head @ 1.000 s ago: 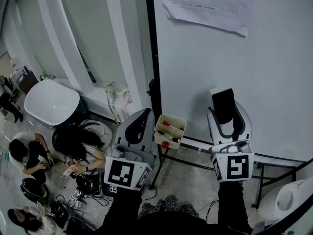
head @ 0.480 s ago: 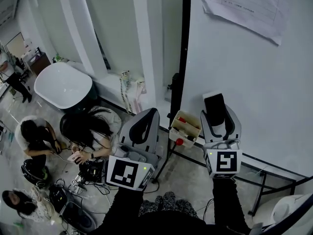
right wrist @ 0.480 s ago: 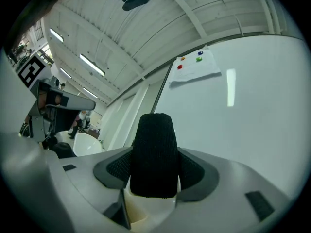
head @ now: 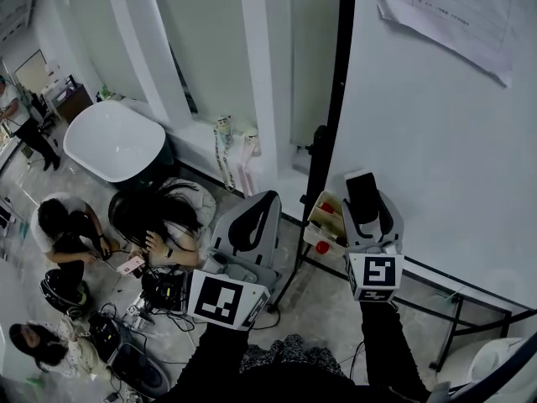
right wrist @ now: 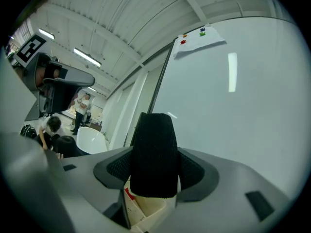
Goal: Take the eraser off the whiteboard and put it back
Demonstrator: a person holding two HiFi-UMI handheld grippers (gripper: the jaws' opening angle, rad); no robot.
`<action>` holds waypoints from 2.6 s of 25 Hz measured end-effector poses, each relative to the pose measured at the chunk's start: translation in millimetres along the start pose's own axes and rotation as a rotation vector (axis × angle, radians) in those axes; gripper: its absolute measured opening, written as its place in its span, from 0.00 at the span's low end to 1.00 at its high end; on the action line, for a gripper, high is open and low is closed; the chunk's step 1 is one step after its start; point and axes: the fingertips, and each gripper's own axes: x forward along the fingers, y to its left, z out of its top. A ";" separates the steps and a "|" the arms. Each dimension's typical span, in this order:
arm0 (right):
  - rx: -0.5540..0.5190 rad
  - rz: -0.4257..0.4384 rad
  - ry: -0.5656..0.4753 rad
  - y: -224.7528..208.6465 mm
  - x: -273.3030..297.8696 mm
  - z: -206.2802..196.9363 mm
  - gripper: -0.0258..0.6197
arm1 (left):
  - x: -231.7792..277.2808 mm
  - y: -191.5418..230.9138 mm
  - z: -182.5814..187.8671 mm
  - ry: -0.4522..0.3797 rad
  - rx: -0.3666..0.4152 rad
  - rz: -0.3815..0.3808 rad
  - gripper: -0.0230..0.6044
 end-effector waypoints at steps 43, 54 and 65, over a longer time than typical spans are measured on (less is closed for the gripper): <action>-0.350 0.044 0.178 29.2 27.4 -46.7 0.46 | 14.9 22.1 -24.9 0.033 -0.019 -0.014 0.04; -0.277 0.081 0.153 30.5 19.3 -48.5 0.53 | 15.3 21.7 -24.4 0.035 -0.016 -0.016 0.04; -0.316 0.096 0.229 31.3 13.2 -59.9 0.52 | 16.0 18.1 -26.6 0.032 -0.028 -0.029 0.04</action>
